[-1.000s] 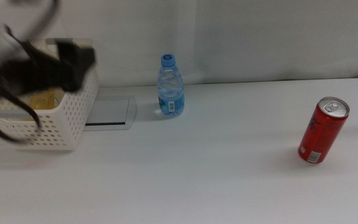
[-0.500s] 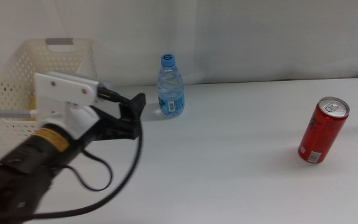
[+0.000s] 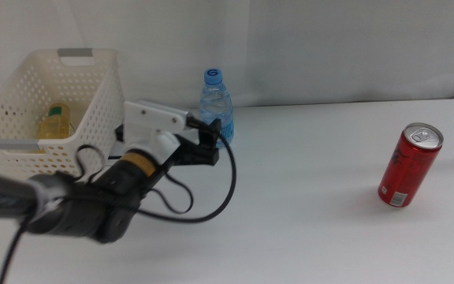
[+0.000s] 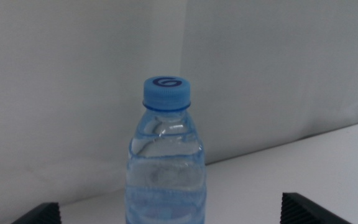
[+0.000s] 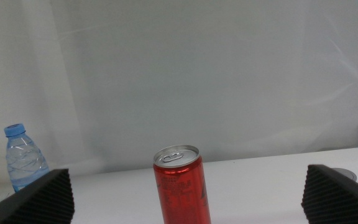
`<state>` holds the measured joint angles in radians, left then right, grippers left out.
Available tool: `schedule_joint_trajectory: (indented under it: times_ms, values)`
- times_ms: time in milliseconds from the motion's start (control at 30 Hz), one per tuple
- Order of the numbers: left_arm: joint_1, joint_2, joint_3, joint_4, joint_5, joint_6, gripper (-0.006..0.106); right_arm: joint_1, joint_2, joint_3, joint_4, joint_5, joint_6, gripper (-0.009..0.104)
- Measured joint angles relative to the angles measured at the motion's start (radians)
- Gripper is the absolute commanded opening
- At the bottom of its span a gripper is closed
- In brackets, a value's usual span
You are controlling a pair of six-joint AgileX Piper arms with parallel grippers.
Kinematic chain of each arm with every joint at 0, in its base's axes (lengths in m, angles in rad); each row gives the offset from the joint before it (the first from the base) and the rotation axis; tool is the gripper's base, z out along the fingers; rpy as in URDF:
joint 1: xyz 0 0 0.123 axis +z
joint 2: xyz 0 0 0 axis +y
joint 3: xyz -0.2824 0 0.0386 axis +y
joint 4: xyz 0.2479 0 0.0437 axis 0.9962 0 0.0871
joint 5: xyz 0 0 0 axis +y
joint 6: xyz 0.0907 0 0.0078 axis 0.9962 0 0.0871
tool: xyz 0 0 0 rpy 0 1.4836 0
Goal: Use arms to grab the bottles and put them into the dustbin to the left of the table.
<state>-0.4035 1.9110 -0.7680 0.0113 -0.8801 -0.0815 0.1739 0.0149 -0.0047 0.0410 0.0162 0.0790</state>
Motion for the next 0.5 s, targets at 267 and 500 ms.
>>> schedule_joint_trajectory:
  times_ms: [267,500]
  values:
    - [0.000,0.173,-0.197,0.006,-0.004,-0.041,0.093,0.000,0.000,0.000,0.000,0.000,0.000,0.103]
    - [-0.002,0.269,-0.324,0.006,0.048,-0.079,0.093,0.000,0.000,0.000,0.000,0.000,0.000,0.103]
